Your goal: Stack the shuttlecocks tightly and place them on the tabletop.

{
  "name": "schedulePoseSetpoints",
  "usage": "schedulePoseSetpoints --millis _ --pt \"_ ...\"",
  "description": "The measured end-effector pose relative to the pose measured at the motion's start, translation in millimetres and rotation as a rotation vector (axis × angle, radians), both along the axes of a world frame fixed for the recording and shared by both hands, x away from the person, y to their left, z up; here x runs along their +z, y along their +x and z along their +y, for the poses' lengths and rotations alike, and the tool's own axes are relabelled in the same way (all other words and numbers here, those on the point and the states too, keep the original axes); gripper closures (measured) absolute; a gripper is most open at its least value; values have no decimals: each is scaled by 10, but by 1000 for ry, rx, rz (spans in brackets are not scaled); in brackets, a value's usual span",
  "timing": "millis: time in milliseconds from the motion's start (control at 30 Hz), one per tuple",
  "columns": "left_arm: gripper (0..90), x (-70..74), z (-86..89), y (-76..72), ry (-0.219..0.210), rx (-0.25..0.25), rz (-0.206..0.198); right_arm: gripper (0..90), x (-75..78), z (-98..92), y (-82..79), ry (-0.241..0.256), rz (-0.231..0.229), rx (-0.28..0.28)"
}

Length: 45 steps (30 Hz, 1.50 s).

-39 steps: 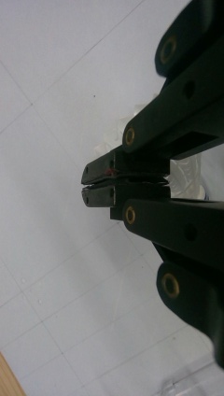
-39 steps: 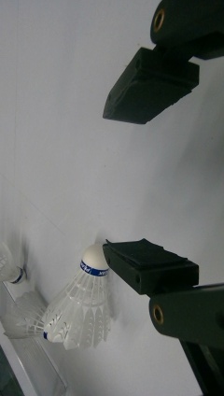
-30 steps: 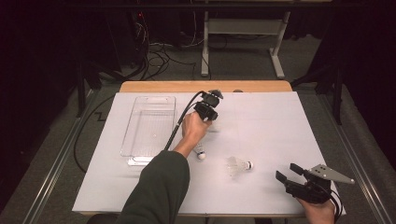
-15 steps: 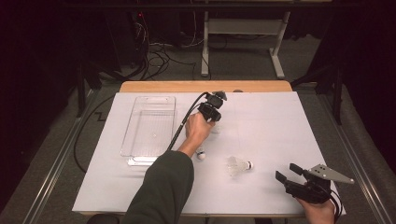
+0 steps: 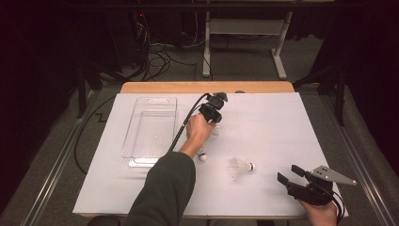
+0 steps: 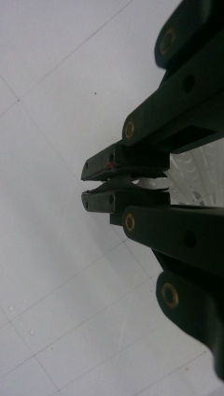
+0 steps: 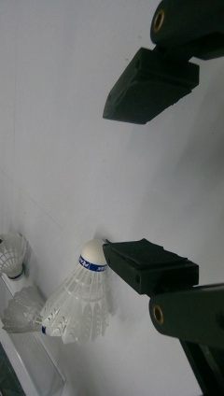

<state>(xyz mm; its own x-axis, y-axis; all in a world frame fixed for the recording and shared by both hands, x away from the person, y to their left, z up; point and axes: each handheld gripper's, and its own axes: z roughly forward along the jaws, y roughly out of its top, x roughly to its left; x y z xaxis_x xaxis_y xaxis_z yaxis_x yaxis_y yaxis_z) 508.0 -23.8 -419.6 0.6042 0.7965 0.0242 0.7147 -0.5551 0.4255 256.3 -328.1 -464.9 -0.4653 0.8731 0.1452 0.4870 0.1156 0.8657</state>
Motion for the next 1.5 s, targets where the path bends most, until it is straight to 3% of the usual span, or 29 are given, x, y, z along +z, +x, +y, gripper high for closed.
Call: schedulePoseSetpoints --millis 333,667,1033,1333,1500 --pt "789 -9 10 17 -5 5 -1 310 -2 2 1 1 2 1" --pt "624 -7 11 14 -16 18 -10 310 -3 2 2 0 3 3" --pt "581 11 24 17 -21 19 -12 310 -4 3 4 0 6 5" --pt "515 49 26 3 -76 9 -7 310 -4 4 4 -1 5 5" --pt "481 54 40 1 -81 6 -1 310 -4 4 3 0 5 3"
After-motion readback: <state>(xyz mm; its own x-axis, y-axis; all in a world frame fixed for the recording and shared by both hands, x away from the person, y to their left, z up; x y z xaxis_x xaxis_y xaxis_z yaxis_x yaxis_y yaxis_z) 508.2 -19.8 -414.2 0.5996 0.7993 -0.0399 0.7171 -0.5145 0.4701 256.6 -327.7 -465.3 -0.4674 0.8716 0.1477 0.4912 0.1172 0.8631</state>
